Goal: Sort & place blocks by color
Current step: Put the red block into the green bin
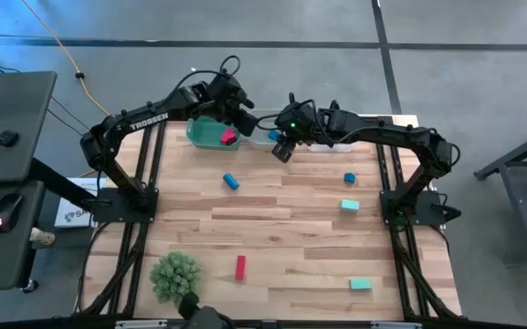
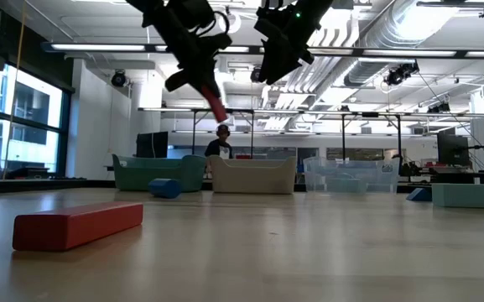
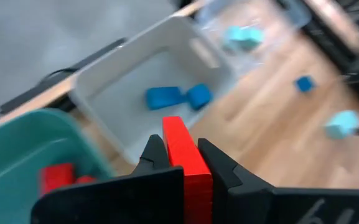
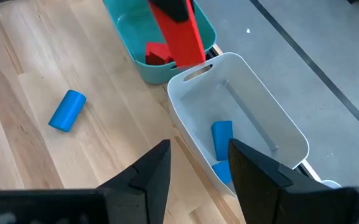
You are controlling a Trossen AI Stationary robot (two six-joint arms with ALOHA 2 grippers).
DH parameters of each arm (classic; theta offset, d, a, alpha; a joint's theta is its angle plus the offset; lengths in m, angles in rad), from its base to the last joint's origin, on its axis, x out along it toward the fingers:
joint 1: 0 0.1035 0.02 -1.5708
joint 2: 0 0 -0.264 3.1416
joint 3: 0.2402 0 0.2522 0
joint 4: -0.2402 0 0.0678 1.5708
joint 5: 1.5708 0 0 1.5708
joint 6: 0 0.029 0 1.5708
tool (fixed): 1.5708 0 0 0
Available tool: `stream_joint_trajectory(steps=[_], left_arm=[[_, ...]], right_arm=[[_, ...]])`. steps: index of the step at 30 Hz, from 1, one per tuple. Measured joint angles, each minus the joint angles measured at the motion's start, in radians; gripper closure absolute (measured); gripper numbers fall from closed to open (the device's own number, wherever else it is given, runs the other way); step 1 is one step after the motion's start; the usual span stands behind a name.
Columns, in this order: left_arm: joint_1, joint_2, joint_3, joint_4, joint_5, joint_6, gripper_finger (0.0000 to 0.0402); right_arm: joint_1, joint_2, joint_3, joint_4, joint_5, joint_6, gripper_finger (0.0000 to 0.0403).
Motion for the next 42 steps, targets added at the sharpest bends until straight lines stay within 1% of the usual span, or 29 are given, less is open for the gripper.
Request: stream_joint_trajectory(steps=[8, 12, 19, 23, 34, 36, 38, 42], left_arm=[[0.072, 0.000, 0.000, -0.096, -0.126, 0.033, 0.0401], [0.100, 0.028, 0.000, -0.138, -0.187, 0.042, 0.0401], [0.129, 0.117, 0.000, -0.175, -0.217, 0.061, 0.0401], [0.129, 0.148, 0.000, -0.174, -0.241, 0.061, 0.0401], [0.130, 0.214, 0.000, -0.178, -0.251, 0.059, 0.0401], [0.131, 0.222, 0.000, -0.178, -0.251, 0.059, 0.0401], [0.131, 0.224, 0.000, -0.177, -0.251, 0.059, 0.0401], [0.131, 0.224, 0.000, -0.177, -0.251, 0.064, 0.0401]], right_arm=[[0.000, 0.000, 0.000, 0.025, -0.003, 0.000, 0.0255], [0.000, 0.000, 0.000, 0.055, -0.003, 0.000, 0.0255], [0.000, 0.000, 0.000, 0.077, -0.003, 0.000, 0.0255], [0.000, 0.000, 0.000, 0.077, -0.003, 0.000, 0.0255], [-0.003, 0.000, 0.000, 0.076, -0.003, 0.002, 0.0255], [-0.003, 0.000, 0.000, 0.061, -0.003, 0.036, 0.0255], [-0.004, 0.000, 0.000, 0.024, -0.004, 0.105, 0.0255], [-0.004, 0.000, 0.000, -0.096, -0.003, 0.171, 0.0255]])
